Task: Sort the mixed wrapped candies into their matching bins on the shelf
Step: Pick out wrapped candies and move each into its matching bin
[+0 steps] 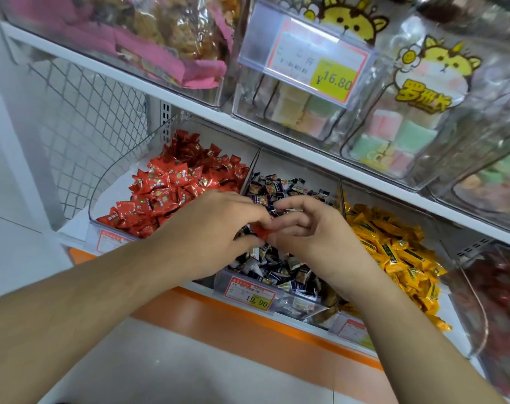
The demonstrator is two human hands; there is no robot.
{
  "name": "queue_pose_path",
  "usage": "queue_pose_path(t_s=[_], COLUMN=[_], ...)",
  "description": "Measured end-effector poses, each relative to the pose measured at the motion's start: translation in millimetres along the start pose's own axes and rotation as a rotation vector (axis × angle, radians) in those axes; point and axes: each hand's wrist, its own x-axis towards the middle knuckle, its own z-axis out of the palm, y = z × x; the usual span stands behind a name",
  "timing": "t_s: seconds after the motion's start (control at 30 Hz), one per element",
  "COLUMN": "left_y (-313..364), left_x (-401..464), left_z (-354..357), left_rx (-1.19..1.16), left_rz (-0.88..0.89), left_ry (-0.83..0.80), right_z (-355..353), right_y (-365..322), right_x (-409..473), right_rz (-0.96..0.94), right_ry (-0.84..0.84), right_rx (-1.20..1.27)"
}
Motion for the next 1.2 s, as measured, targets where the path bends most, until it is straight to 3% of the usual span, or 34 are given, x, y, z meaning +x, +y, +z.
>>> queue_pose_path(t_s=[0.13,0.23,0.3,0.53,0.63,1.2], left_y=[-2,-23,-32,-12,-17,-21], left_x=[2,0,-3,-2,-4,-6], left_z=[-21,-37,-38,-11,1,9], left_rx=[0.041,0.151,0.187,0.06,0.064,0.062], left_rz=[-0.119,-0.312,-0.385,-0.099,-0.085,-0.053], left_ry=[0.103,0.237,0.241,-0.112,-0.178,-0.149], right_z=[-6,-14,-13,16,11,19], right_y=[6,21,29,42,46,75], right_x=[2,8,11,19,24,42], right_rz=[0.019,0.018,0.006,0.002,0.006,-0.143], right_ry=[0.085,0.175,0.144,-0.235,-0.194,-0.161], right_rx=[0.012,-0.116,-0.23,-0.738,-0.801,-0.909])
